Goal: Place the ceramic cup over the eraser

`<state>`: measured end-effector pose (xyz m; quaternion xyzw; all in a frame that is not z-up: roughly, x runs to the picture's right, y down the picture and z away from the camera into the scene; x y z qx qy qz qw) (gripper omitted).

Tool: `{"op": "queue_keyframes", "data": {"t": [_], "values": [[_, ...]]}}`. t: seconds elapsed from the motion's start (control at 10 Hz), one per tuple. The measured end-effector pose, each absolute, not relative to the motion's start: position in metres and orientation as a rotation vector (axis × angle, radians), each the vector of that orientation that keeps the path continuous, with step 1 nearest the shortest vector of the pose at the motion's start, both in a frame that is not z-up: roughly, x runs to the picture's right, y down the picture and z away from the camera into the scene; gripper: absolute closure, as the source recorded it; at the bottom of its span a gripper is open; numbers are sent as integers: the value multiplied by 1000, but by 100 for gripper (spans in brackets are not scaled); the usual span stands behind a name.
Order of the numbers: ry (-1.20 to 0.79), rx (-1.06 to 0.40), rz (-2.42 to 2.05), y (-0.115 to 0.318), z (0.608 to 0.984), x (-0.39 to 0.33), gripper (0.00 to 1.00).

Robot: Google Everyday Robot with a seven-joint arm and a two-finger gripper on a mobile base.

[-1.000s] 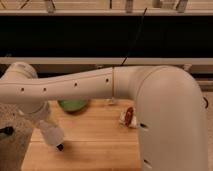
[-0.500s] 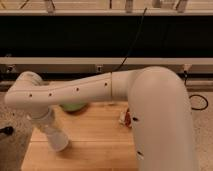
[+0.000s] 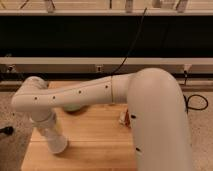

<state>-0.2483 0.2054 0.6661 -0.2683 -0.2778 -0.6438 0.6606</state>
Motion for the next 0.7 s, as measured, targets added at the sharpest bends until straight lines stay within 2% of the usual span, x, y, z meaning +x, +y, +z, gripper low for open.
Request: {"op": "queue_keyframes", "data": {"t": [0.2,0.7], "values": [[-653,-567,-1442,201,665,-244,20],[-634,-593,-1444,196,670,-232,20]]}}
